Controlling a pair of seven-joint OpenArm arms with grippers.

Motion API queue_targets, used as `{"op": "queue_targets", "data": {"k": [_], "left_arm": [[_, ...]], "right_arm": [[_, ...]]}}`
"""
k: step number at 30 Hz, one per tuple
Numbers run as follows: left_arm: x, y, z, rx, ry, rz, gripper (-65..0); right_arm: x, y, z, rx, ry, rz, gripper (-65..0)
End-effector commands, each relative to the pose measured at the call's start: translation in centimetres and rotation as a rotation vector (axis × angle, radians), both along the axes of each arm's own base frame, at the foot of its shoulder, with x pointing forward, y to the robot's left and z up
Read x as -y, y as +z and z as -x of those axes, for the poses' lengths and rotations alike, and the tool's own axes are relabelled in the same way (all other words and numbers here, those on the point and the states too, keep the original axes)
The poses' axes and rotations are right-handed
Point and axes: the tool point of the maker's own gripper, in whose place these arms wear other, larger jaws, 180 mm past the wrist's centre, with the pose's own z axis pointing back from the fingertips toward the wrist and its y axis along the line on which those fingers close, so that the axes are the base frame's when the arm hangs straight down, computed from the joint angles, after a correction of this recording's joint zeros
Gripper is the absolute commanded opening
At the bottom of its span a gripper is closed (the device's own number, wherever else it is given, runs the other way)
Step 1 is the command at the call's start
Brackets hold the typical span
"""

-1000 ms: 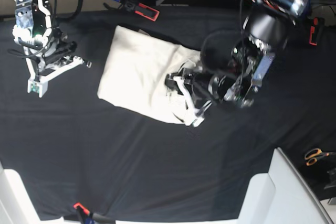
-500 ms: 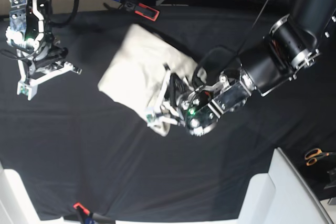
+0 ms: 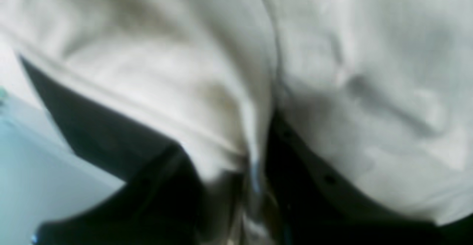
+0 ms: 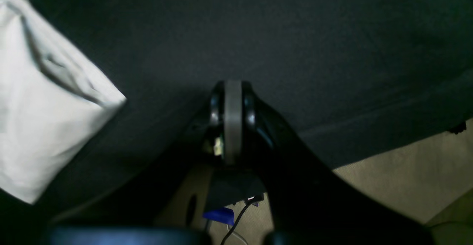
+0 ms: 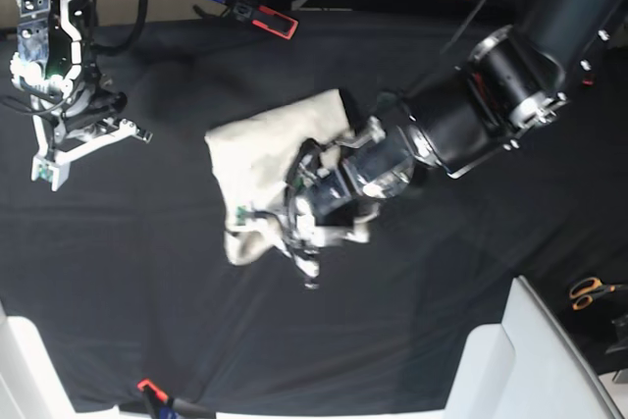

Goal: Fold the T-shirt properly
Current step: 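Rotate and drag the bundle with left gripper toward the table center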

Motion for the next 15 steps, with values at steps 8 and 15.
{"op": "queue_targets", "data": {"k": [8, 15], "left_arm": [[4.1, 0.8, -0.5, 0.028, -0.043, 0.03, -65.0], [4.9, -0.3, -0.3, -0.002, -0.047, 0.047, -65.0]], "right_arm": [[0.3, 1.1, -1.1, 0.045, 0.0, 0.017, -64.2], [0.4, 1.1, -1.1, 0.047, 0.0, 0.017, -64.2]]}}
